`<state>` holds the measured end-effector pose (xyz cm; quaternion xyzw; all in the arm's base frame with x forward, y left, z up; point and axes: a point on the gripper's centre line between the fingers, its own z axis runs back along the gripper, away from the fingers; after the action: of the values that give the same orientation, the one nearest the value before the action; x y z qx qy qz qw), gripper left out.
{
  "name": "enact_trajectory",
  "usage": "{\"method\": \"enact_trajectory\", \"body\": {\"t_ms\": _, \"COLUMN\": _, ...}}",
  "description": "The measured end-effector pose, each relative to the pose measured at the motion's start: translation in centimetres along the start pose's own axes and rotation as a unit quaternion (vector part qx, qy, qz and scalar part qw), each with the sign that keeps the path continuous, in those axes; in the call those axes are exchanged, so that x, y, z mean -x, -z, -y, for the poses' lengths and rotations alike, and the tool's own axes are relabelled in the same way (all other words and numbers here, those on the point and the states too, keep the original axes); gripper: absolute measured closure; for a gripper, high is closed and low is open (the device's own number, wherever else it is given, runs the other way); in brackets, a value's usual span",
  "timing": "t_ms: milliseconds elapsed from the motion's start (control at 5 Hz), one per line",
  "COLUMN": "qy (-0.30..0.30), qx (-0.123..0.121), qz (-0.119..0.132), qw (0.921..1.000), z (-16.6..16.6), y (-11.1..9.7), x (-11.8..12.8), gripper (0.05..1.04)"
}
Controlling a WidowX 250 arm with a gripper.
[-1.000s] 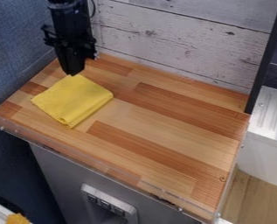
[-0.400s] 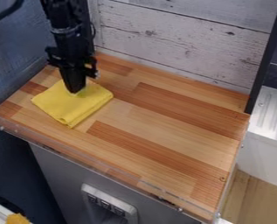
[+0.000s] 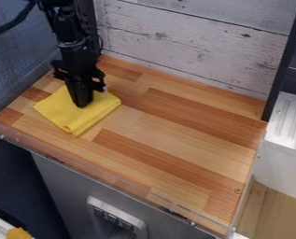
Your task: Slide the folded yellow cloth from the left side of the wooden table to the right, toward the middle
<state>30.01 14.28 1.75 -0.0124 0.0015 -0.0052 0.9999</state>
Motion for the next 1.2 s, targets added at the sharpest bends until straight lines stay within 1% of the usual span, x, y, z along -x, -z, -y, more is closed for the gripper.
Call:
{"method": "enact_trajectory", "body": {"t_ms": 200, "qy": -0.004, "qx": -0.002, "qz": -0.002, "qw": 1.0, "z": -0.3, "y": 0.4, "x": 0.5, "gripper": 1.02}}
{"method": "enact_trajectory", "body": {"t_ms": 400, "qy": -0.009, "qx": -0.008, "qz": -0.003, "qw": 0.9999, "z": 0.4, "y": 0.7, "x": 0.7, "gripper": 1.02}}
{"method": "enact_trajectory", "body": {"t_ms": 800, "qy": -0.008, "qx": -0.018, "qz": -0.002, "qw": 0.9998, "z": 4.9, "y": 0.7, "x": -0.7, "gripper": 1.02}}
{"method": "enact_trajectory", "body": {"t_ms": 1000, "qy": -0.002, "qx": -0.022, "qz": -0.006, "qw": 0.9997, "z": 7.4, "y": 0.8, "x": -1.3, "gripper": 1.02}}
{"method": "enact_trajectory", "body": {"t_ms": 1200, "qy": -0.003, "qx": -0.025, "qz": -0.007, "qw": 0.9997, "z": 9.1, "y": 0.9, "x": -1.6, "gripper": 1.02}}
